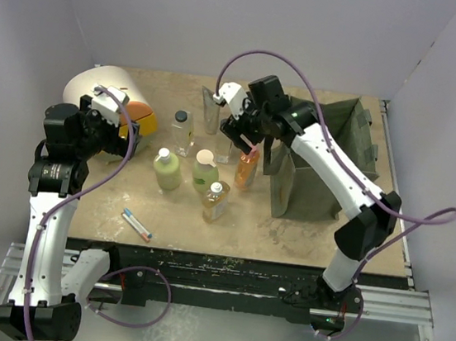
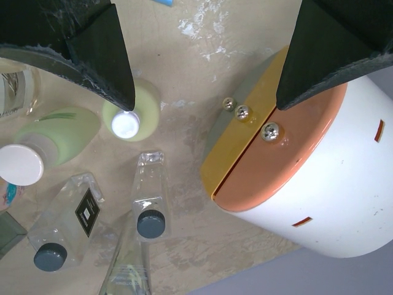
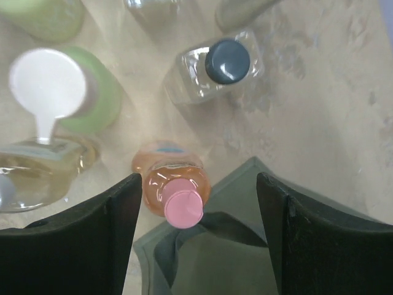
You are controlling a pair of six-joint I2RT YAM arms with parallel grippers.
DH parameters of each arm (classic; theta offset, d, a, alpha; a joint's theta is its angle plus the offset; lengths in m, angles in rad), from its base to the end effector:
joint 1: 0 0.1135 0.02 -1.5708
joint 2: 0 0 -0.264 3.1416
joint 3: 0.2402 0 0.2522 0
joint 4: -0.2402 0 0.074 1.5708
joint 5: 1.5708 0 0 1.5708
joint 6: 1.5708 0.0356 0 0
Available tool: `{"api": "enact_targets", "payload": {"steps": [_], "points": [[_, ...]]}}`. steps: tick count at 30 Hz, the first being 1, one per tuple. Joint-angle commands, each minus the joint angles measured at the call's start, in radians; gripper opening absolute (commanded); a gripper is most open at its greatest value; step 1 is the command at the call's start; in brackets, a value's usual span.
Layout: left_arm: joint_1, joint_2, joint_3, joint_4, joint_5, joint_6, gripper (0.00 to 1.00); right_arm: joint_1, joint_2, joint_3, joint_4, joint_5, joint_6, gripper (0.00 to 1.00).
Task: Place the personal care products into the canvas bag
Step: Pick up the care product from the center of the board.
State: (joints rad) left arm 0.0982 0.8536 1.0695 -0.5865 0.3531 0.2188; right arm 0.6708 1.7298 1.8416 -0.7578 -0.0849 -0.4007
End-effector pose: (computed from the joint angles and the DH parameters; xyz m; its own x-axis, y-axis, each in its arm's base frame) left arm 0.1734 0.0047 0.3846 -0.3022 0.1749 -0.9371 0.3016 0.9501 0.0801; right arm 0.3004 0.2423 0.3952 -0.1719 -0.6326 -0.7552 -0.8031 0.5340 -0.2645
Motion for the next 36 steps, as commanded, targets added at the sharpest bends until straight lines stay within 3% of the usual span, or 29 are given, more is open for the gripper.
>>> {"api": "enact_targets", "payload": {"steps": [1,8,27,36], "points": [[0.008,-0.012,0.016,0.056,0.043,-0.020,0.99,-0.009,0.045,0.054,-0.087,0.058,0.043,0.76],[0.008,-0.051,-0.023,0.073,0.055,-0.017,0.99,-0.011,0.064,0.018,-0.141,-0.022,0.084,0.72],[0.008,-0.056,-0.023,0.071,0.068,-0.022,0.99,-0.058,0.051,-0.049,-0.144,-0.056,0.090,0.56],[0.008,-0.055,-0.026,0.073,0.072,-0.020,0.99,-0.069,0.062,-0.042,-0.130,-0.065,0.092,0.54]]}}
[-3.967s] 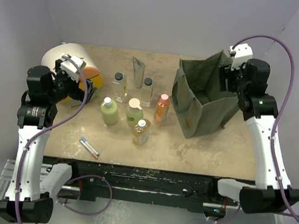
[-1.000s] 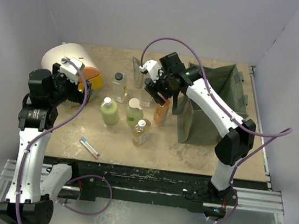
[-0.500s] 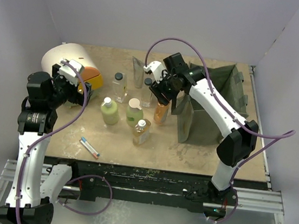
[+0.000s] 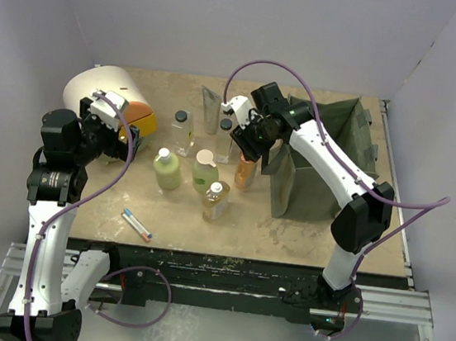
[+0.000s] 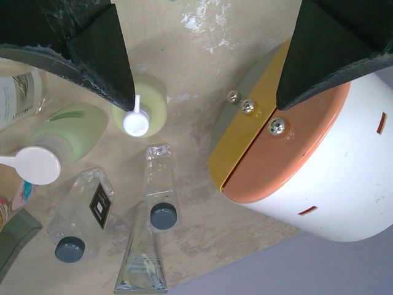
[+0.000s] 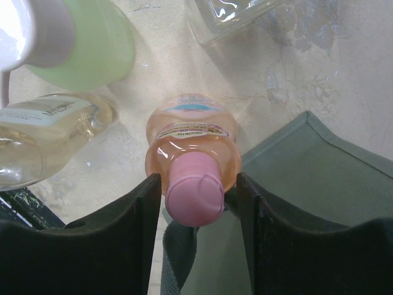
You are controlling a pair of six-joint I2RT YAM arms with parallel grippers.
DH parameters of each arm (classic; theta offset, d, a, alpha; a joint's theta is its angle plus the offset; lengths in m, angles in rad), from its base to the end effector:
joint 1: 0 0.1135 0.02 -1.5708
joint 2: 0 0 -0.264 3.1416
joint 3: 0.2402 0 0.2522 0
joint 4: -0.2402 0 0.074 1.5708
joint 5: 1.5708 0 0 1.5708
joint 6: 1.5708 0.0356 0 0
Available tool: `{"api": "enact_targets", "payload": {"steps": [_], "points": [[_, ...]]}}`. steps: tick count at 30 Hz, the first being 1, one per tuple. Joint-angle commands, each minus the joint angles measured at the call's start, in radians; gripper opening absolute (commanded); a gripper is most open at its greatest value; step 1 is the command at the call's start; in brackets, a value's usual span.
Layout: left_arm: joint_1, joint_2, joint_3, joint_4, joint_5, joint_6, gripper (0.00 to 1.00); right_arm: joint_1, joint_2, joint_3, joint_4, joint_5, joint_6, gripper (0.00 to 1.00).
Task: Place the personal care products into the canvas bag
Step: Pick up the care product from the center of the board.
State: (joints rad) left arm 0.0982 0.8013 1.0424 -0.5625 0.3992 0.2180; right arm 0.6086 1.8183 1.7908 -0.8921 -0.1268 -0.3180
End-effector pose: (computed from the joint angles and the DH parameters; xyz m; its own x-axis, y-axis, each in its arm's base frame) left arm 0.1618 0.0020 0.3861 -0.2471 0.1759 -0.9529 0.3381 0.9372 0.0853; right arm 0.3235 0.2309 0.3358 -0.4229 -0.6727 -0.6072 -0.8025 0.5893 -0.0940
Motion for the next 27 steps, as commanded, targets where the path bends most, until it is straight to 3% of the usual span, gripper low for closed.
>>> {"api": "enact_targets", "payload": {"steps": [1,9,12,15,27], "points": [[0.008,-0.002,0.000,0.049,0.027,-0.019,0.99,-0.007,-0.027,0.011,0.004,-0.022,0.010,0.53],[0.008,-0.005,-0.007,0.049,0.036,-0.018,0.99,-0.009,-0.025,0.017,0.009,-0.019,0.013,0.37],[0.008,-0.007,-0.010,0.049,0.039,-0.016,0.99,-0.008,-0.025,0.025,0.013,-0.015,0.010,0.22],[0.008,-0.006,-0.016,0.050,0.051,-0.011,0.99,-0.008,-0.029,0.051,0.014,-0.021,-0.017,0.00],[0.008,0.013,-0.030,0.045,0.026,0.004,0.99,-0.007,-0.072,0.165,0.048,-0.010,-0.056,0.00]]}}
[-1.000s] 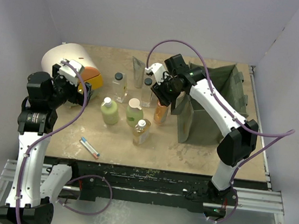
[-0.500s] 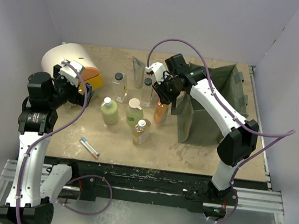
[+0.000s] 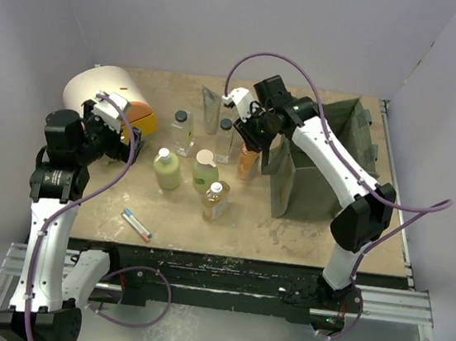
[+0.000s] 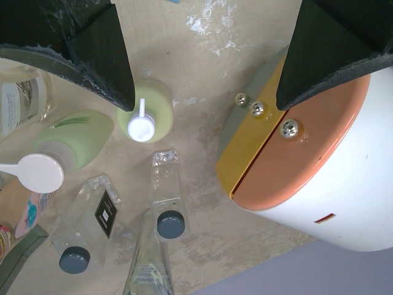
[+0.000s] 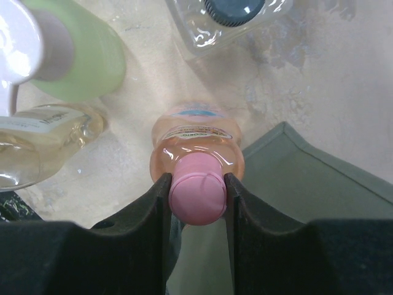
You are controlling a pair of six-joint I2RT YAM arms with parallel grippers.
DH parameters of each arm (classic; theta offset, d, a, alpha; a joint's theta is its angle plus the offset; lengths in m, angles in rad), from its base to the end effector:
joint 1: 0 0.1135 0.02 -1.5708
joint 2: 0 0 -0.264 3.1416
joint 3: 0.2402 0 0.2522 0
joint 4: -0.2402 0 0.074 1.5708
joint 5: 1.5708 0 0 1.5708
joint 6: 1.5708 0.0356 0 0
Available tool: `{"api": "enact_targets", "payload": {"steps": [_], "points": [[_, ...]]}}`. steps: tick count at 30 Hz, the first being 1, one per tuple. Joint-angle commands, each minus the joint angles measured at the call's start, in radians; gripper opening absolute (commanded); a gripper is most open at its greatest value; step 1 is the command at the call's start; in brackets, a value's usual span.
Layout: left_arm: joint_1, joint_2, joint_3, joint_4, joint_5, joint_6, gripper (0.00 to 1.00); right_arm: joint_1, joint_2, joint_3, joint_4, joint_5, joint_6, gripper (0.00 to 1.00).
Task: Place the personal care products into the canvas bag
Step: Pick up the care product from the center of the board.
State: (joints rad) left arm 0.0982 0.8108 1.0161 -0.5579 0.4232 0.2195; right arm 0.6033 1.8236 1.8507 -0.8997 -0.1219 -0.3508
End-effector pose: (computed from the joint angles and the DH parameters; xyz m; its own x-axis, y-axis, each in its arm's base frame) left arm 0.1663 0.0017 0.3768 -0.2714 0.1728 -0.9468 0.3619 0.9299 0.0659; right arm 0.3266 0.2303 0.3520 -0.3767 -0.6738 -0.6357 -0.8061 0.5766 -0.1334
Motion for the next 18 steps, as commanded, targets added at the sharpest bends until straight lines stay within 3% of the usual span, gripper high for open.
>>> {"api": "enact_targets", "payload": {"steps": [1,18], "points": [[0.008,0.004,-0.004,0.041,0.002,0.003,0.99,-0.001,-0.083,0.114,0.053,-0.019,-0.023,0.00],[0.008,0.034,0.007,0.049,0.010,0.004,0.99,-0.002,-0.126,0.426,0.012,-0.028,0.028,0.00]]}}
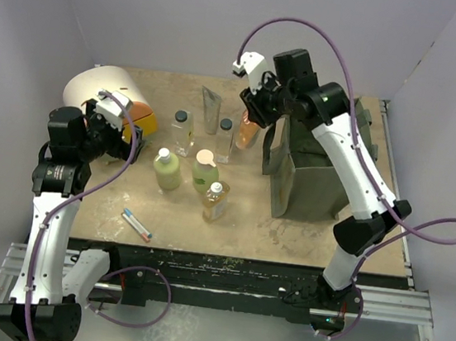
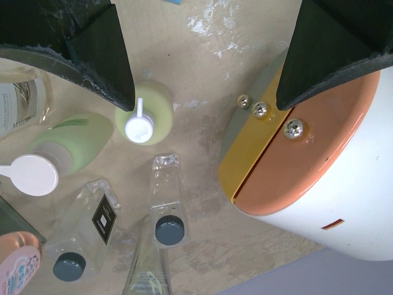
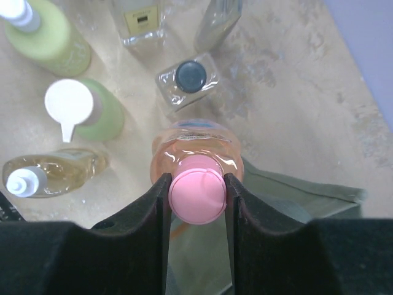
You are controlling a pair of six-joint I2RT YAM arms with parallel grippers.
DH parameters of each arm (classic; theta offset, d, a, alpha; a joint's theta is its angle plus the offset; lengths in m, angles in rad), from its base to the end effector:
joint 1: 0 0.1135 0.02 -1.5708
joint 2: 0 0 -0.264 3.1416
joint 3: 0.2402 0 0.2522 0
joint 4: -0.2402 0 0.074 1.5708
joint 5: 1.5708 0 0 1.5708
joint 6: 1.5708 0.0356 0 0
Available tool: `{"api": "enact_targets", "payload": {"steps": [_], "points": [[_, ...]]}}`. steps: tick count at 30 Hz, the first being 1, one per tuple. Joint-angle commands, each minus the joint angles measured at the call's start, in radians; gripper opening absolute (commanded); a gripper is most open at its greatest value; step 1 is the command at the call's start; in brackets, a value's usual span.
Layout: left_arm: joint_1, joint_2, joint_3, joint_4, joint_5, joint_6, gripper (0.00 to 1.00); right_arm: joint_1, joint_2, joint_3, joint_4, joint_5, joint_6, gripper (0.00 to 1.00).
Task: Place the personal care products into the canvas bag
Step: Pick up the care product from the center of the board, then place the care product in the canvas bag.
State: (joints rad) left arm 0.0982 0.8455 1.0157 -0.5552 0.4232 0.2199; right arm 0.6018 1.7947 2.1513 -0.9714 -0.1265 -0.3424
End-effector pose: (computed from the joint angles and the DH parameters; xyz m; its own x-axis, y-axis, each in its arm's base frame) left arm 0.1754 0.0026 0.3717 -0.3016 0.1701 -0.9381 0.3640 0.9300 0.0517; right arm 0.3078 0.2169 0.4496 -0.2308 -0.5625 -0.7939 -0.7687 0.6057 -0.2057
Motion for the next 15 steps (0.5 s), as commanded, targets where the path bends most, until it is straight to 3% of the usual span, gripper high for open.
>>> {"api": "enact_targets", "payload": {"steps": [1,7,15], "points": [[0.008,0.000,0.007,0.043,0.011,0.003,0.99,-0.001,-0.095,0.145,0.083,-0.024,0.022,0.00],[0.007,0.007,0.007,0.046,0.023,0.005,0.99,0.000,-0.076,0.319,0.052,-0.015,0.054,0.00],[0.008,0.013,0.013,0.042,0.023,0.001,0.99,-0.001,-0.154,0.380,0.091,0.042,0.064,0.00]]}}
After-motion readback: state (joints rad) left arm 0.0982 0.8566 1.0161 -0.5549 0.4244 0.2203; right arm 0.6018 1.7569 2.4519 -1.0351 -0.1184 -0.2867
